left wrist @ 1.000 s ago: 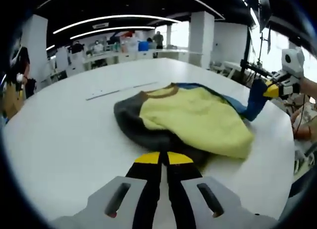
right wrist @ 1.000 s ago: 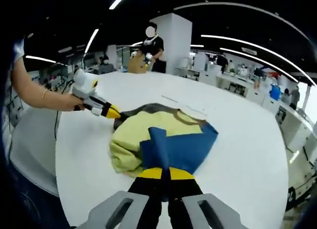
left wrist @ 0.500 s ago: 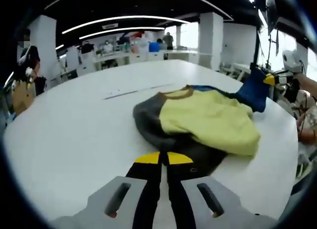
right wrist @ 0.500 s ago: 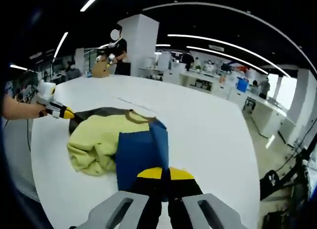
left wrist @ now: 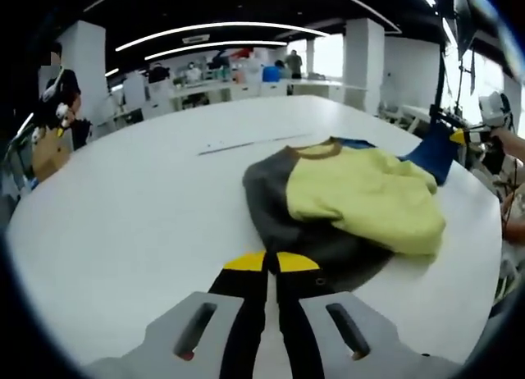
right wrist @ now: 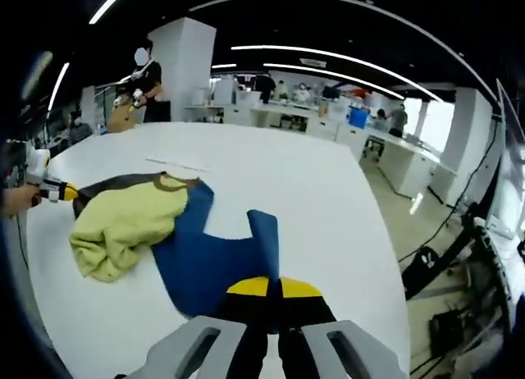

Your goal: Fold the garment on the visible template until the final outline fits inside the template.

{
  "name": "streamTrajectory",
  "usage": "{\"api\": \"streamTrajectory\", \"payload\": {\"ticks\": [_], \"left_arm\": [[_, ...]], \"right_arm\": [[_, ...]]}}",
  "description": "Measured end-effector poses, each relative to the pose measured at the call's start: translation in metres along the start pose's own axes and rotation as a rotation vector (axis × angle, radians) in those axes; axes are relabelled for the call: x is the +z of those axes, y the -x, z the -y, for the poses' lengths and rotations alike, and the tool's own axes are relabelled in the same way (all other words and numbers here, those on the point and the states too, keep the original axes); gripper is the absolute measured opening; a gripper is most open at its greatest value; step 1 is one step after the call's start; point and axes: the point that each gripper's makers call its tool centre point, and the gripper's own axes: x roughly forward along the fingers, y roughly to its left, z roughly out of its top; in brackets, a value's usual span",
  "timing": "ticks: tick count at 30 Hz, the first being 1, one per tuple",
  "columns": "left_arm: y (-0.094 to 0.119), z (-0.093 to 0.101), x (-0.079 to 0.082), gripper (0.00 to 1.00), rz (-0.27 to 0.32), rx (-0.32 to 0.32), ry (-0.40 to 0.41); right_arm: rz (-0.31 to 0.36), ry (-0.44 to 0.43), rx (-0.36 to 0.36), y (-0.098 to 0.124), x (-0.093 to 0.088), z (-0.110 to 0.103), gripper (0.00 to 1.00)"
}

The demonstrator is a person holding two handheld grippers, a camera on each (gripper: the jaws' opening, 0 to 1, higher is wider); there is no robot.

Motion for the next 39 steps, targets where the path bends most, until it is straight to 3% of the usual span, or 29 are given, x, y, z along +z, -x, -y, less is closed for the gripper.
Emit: {"api": "streamTrajectory", "payload": {"ticks": [9, 14, 23, 39], "left_arm": [[0.001, -0.017, -0.005, 0.0, -0.021, 0.029, 0.003], [0.0, -0.029, -0.006, 0.0, -0.036, 0.048, -0.008], [-0.002, -0.046, -0.013, 0.0, -0.053, 0.074, 0.044], [-0.006, -0.056, -0.01, 0.0, -0.07, 0.08, -0.003]], "right_arm": [[-0.05, -0.074, -0.12, 0.002, -0.031, 0.028, 0.0], [-0.073, -0.095, -0.163, 0.004, -0.045, 0.037, 0.0], [-0.107, -0.151, -0.228, 0.006, -0.064, 0.051, 0.0], [-0.166, -0.125, -0.256, 0.003, -0.079, 0.059, 0.0]]}}
